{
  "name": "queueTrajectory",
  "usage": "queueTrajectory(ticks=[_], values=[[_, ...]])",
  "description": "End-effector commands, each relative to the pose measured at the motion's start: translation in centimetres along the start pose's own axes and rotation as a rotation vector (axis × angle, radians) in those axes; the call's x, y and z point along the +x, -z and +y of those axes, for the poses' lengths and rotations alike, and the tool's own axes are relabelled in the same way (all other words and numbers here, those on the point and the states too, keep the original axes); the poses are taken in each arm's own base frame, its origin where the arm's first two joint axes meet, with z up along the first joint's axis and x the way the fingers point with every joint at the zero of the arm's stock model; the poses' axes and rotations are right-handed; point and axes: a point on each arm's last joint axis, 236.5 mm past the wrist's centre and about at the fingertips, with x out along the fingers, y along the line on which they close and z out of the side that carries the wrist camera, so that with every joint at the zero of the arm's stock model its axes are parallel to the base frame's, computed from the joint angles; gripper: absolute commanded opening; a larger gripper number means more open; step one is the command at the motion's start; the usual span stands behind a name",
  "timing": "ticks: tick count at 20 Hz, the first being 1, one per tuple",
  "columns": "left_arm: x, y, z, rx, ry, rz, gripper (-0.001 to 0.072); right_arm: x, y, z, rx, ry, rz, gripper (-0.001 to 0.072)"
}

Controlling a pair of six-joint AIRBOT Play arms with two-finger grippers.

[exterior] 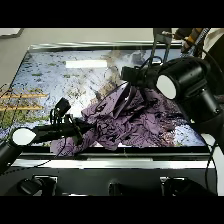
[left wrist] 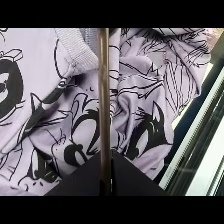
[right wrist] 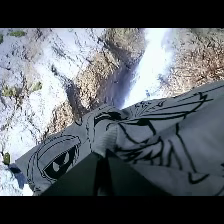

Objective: Fold the clothes and pants, and hang the long-sleeved shirts on hangers.

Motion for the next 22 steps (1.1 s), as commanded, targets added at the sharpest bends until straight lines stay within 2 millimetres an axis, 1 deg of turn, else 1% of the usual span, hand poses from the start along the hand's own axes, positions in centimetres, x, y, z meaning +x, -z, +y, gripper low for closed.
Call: queueTrajectory(ticks=[1,2,3,4,5,7,8,10,14,15,17,18,19,21,22], values=[[0.2,0.0,-0.1,-0.012,0.009,0.0,0.0021,0.5,0.4,0.1,0.003,-0.001,0.015,0.015],[0.3,-0.1,-0.1,-0.019,0.012,-0.004,0.0021,0.5,0.4,0.1,0.003,0.0,0.015,0.0151],[0.3,-0.1,-0.2,-0.021,0.013,-0.004,0.0021,0.5,0.4,0.1,0.003,-0.001,0.014,0.017],[0.3,-0.1,-0.1,-0.022,0.013,-0.004,0.0021,0.5,0.4,0.1,0.003,0.0,0.015,0.0238],[0.3,-0.1,-0.1,-0.022,0.013,-0.004,0.0021,0.5,0.4,0.1,0.003,0.002,0.018,0.032],[0.3,-0.1,-0.1,-0.022,0.012,-0.004,0.0021,0.2,1.0,-0.5,-0.002,0.024,0.043,0.0332],[0.3,-0.1,-0.1,-0.022,0.012,-0.005,0.0021,-0.1,1.5,-1.1,-0.019,0.047,0.064,0.0332],[0.3,-0.2,0.0,-0.022,0.005,-0.01,0.0021,-1.3,1.8,-3.6,-0.033,0.143,0.081,0.0332],[0.3,-0.5,0.5,-0.023,-0.015,-0.025,0.0021,-5.0,0.2,-7.8,0.032,0.297,-0.001,0.0332],[0.3,-0.5,0.5,-0.023,-0.015,-0.024,0.0021,-5.9,0.0,-8.7,0.034,0.325,-0.008,0.0332],[0.3,-0.5,0.5,-0.023,-0.015,-0.024,0.0021,-8.0,0.1,-11.6,0.036,0.449,-0.012,0.0332],[0.3,-0.5,0.5,-0.024,-0.014,-0.023,0.0021,-9.0,0.1,-13.5,0.038,0.535,-0.01,0.0365],[0.3,-0.5,0.5,-0.024,-0.014,-0.022,0.0022,-9.4,0.6,-15.0,0.068,0.579,0.021,0.0378],[0.3,-0.5,0.5,-0.024,-0.013,-0.022,0.0022,-9.4,2.0,-17.7,0.198,0.595,0.114,0.04],[0.3,-0.5,0.5,-0.024,-0.013,-0.022,0.0021,-9.1,2.1,-19.1,0.277,0.572,0.141,0.0444]])
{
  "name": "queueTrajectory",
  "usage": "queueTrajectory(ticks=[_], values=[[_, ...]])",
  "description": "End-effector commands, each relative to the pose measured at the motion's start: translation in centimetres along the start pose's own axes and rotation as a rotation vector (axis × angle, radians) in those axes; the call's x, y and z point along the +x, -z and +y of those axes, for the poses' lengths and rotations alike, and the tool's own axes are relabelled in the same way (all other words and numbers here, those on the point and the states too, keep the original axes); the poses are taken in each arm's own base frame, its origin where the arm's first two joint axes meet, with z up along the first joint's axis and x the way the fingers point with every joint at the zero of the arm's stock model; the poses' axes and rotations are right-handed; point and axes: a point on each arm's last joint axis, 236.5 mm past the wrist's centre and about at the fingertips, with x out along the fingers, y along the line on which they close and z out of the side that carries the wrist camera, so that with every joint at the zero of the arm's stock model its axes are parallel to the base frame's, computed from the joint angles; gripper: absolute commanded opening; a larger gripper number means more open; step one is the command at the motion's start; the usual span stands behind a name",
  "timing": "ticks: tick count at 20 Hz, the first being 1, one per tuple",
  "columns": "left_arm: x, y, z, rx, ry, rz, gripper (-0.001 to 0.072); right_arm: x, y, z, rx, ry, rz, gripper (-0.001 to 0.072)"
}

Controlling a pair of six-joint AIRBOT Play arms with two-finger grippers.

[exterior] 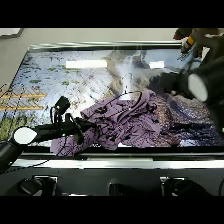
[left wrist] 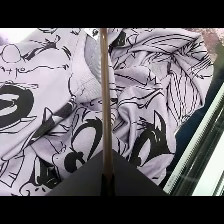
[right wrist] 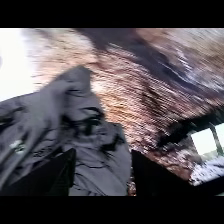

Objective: Fold the clothes and pants, and hang the long-sleeved shirts on hangers.

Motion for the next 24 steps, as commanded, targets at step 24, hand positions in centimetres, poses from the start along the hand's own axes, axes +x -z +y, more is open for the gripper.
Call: queueTrajectory(ticks=[24], values=[[0.1,0.3,-0.2,-0.005,0.009,0.01,0.0023,19.1,6.1,9.7,-1.346,-0.916,0.084,0.0555]])
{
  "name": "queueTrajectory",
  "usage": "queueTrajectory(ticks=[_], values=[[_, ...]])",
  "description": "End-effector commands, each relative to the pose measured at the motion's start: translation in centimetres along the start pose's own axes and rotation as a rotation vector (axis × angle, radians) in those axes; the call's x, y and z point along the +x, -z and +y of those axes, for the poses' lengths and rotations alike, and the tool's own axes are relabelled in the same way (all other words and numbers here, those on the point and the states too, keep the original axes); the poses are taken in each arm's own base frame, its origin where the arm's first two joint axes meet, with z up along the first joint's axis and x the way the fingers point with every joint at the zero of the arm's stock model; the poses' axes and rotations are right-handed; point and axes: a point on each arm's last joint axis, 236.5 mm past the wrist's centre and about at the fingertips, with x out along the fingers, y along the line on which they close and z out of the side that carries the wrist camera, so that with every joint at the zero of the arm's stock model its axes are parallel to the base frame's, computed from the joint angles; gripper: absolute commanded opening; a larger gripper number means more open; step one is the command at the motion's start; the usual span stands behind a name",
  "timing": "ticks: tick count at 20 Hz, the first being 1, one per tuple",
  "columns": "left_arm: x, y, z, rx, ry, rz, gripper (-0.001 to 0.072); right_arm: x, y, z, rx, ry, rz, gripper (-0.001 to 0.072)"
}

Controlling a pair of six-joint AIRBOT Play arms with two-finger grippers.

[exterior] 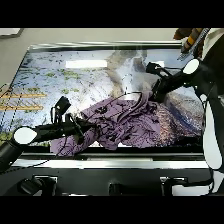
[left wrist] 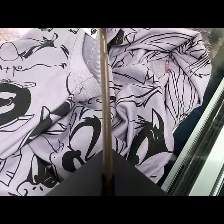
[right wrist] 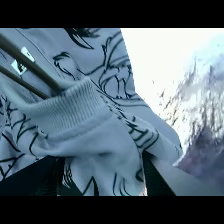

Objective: Fold the clothes and pants, and hang the long-sleeved shirts on hangers.

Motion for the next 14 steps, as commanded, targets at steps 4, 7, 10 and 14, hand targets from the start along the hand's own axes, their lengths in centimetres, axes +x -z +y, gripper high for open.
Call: queueTrajectory(ticks=[4,7,10,14], values=[[0.1,0.1,0.0,-0.001,0.002,0.004,0.0023,2.0,-1.1,1.0,0.0,-0.088,-0.073,0.0528],[0.1,0.1,0.0,0.0,0.002,0.004,0.0023,2.8,-1.8,2.1,0.015,-0.149,-0.106,0.0512],[0.1,0.1,0.0,-0.001,0.002,0.004,0.0023,2.9,-1.9,2.7,0.01,-0.172,-0.106,0.0298],[0.1,0.1,0.0,-0.001,0.001,0.004,0.0023,2.3,-1.4,3.7,0.002,-0.209,-0.085,0.0041]])
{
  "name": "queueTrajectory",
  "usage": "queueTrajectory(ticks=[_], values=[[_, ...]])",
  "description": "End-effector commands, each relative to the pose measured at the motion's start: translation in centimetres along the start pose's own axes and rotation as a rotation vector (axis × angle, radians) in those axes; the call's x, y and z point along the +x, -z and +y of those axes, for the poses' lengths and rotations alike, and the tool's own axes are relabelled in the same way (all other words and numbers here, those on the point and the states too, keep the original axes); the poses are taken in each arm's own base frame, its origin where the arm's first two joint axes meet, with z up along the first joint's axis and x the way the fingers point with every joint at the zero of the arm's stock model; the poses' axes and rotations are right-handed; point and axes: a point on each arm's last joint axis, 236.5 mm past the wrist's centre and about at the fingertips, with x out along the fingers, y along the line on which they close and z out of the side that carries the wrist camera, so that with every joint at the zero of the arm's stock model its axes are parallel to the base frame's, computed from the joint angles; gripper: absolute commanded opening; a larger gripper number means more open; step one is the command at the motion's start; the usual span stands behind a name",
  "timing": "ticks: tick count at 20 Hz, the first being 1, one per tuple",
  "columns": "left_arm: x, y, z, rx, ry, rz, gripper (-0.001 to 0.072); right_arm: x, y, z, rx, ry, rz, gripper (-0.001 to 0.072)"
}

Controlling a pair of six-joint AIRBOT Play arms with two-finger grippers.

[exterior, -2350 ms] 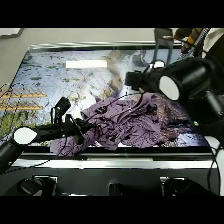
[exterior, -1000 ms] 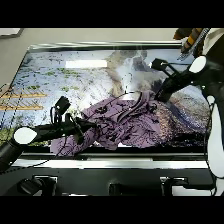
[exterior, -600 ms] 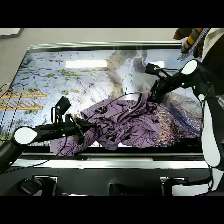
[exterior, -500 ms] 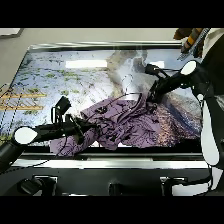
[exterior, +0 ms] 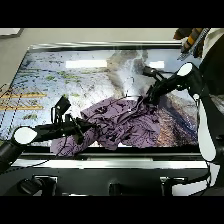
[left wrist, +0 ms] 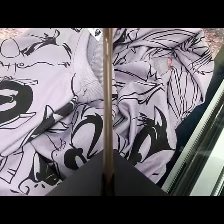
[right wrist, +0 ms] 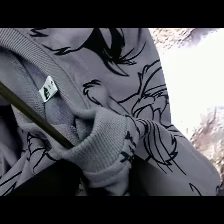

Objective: Fold the clothes and pants, and hang the long-sleeved shirts on hangers.

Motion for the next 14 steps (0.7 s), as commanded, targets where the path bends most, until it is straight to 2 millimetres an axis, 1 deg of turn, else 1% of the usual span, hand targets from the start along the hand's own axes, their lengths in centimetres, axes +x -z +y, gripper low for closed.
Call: queueTrajectory(ticks=[1,4,7,8,9,12,14], values=[[0.0,-0.1,0.0,-0.002,0.0,-0.002,0.0023,-0.5,-0.3,1.2,-0.003,-0.037,-0.004,0.0041],[0.0,-0.1,0.0,-0.002,0.0,-0.002,0.0024,-1.7,-0.7,1.4,-0.024,-0.007,0.002,0.0036],[0.0,-0.1,0.0,-0.002,-0.001,-0.003,0.0034,-3.1,-0.9,2.4,-0.045,-0.007,0.016,0.0033],[0.0,-0.1,0.0,-0.002,-0.002,-0.005,0.012,-3.5,-0.8,2.6,-0.045,-0.003,0.027,0.0032],[-0.1,-0.2,0.0,-0.006,-0.004,-0.008,0.0302,-4.0,-0.9,2.8,-0.05,0.004,0.033,0.0032],[-0.4,-0.7,0.5,-0.109,-0.019,-0.025,0.0625,-5.3,-0.9,3.3,-0.041,0.029,0.054,0.0031],[-1.0,-1.2,1.4,-0.195,-0.042,-0.046,0.0634,-6.4,-0.9,3.7,-0.031,0.052,0.068,0.0031]])
